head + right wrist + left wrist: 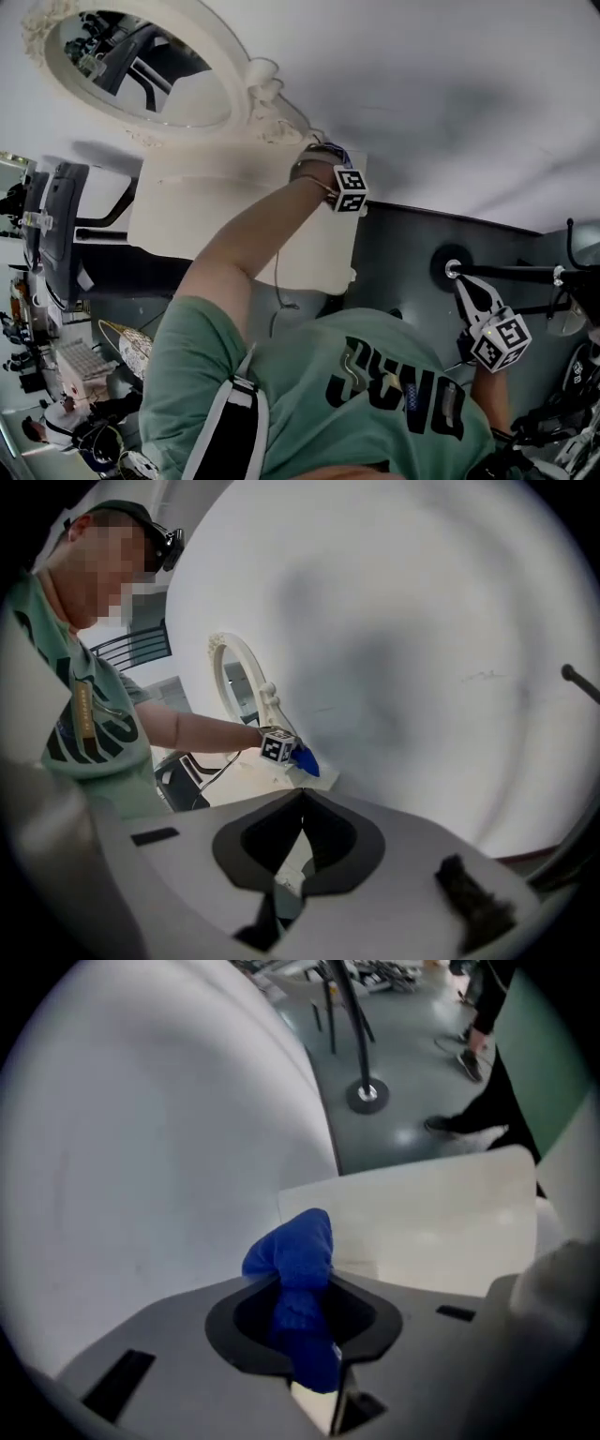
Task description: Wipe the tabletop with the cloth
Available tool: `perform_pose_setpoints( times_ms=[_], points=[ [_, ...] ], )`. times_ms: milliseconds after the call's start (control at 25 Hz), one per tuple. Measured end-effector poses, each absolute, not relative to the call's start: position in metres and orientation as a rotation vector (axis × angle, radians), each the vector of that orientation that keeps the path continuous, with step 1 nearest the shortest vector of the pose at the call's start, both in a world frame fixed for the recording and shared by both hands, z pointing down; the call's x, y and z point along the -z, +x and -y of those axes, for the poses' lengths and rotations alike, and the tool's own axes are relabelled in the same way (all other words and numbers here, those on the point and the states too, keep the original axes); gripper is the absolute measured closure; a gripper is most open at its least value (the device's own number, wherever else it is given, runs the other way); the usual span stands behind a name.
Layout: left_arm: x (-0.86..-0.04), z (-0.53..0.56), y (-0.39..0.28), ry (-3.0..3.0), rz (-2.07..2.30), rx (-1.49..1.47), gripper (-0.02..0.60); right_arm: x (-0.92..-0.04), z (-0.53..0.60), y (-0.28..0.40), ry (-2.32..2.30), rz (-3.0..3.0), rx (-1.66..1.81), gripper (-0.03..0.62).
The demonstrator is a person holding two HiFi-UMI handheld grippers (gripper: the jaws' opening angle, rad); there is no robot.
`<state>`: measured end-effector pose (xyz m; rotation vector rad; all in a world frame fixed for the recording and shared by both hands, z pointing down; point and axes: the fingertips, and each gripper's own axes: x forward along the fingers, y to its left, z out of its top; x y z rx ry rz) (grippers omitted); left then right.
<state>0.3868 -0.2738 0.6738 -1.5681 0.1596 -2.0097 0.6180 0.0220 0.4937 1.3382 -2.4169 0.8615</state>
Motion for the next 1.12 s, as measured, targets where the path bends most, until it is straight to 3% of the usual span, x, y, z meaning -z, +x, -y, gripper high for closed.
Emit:
perform_pose_setpoints(
  times_ms=[160,560,840,1000,1120],
  points=[
    [-0.725,0.314,0.371,-1.178,0.111,2.173,0.485,-0.508,-0.033,0.624,1.450,2.335,-0.926,0.582],
    [-0.769,0.323,0.360,-0.936,0.348,2.139,0.488,-0.534,-0.052,0.626,1.471,2.254,-1.020,0.582],
    [-0.790,0.144,0.300,-0.919,0.669,1.991,0.486,-0.519,-0.050,0.615,1.370,2.373,-0.954,0.582],
    [-0.767,-0.015,0.248,-1.183,0.795,1.998,0.486,-0.509,-0.044,0.615,1.306,2.462,-0.920,0.582],
    [-0.764,-0.074,0.241,-1.331,0.754,2.015,0.486,-0.504,-0.041,0.615,1.260,2.491,-0.902,0.582]
  ],
)
